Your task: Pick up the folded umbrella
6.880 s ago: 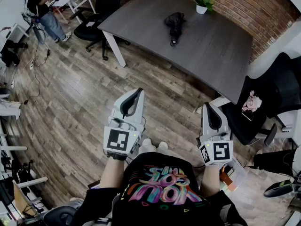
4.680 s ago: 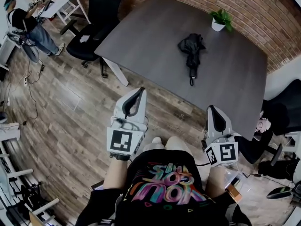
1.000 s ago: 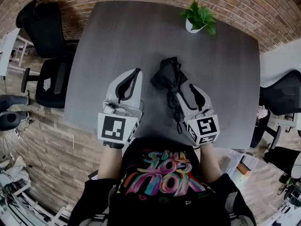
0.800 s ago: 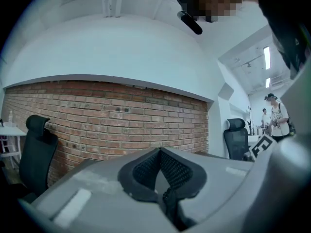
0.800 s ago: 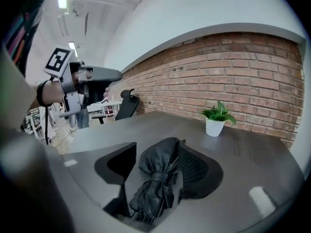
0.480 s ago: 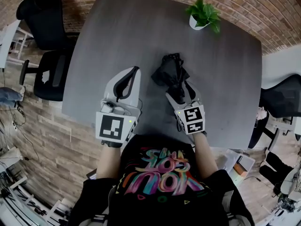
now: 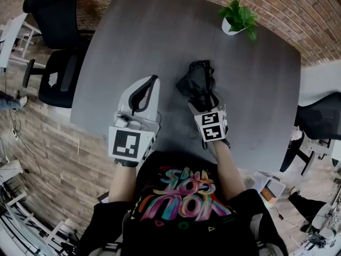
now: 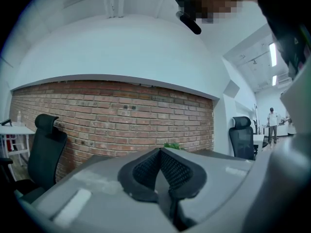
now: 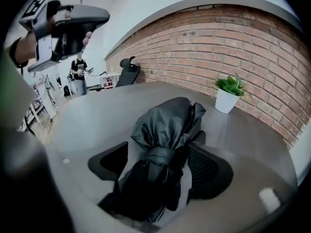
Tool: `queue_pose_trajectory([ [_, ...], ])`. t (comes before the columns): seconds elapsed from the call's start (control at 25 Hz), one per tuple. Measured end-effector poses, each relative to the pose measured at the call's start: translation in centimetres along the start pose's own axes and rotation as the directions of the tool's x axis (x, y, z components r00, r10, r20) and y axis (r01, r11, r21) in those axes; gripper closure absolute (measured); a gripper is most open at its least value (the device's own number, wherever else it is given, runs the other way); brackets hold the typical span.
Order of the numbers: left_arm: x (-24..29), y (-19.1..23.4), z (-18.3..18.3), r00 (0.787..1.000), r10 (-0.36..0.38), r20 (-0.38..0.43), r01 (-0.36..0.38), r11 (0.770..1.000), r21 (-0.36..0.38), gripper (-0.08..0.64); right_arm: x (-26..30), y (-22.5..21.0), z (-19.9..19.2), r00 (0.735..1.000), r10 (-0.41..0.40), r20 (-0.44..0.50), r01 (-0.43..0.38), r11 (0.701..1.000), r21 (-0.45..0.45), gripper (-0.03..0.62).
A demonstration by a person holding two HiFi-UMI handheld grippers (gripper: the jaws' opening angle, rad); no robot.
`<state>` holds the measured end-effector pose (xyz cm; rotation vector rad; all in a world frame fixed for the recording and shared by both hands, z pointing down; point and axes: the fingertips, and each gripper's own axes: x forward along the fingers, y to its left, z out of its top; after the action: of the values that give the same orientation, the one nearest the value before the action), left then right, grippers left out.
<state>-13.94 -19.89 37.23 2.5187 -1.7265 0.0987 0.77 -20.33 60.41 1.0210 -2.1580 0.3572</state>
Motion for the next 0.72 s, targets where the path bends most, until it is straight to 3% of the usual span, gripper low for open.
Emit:
queue_pose_trajectory([
  [0.28,-0.1,0.2,-0.2,1.000,0.002,-0.004,-0.002,1.000,-0.003,0.559,1.5,-1.3,-0.6,0.996,-0.001,-0.093,0.003,1.000,0.023,0.216],
  [0.72,-0.1,0.0,-0.5,0.999,0.024,-0.026,-0.025,0.999,-0.042,0.560,3.9,-0.8,-2.1,0.969,0.101,-0.223,-0.098,0.995,0.028,0.199],
])
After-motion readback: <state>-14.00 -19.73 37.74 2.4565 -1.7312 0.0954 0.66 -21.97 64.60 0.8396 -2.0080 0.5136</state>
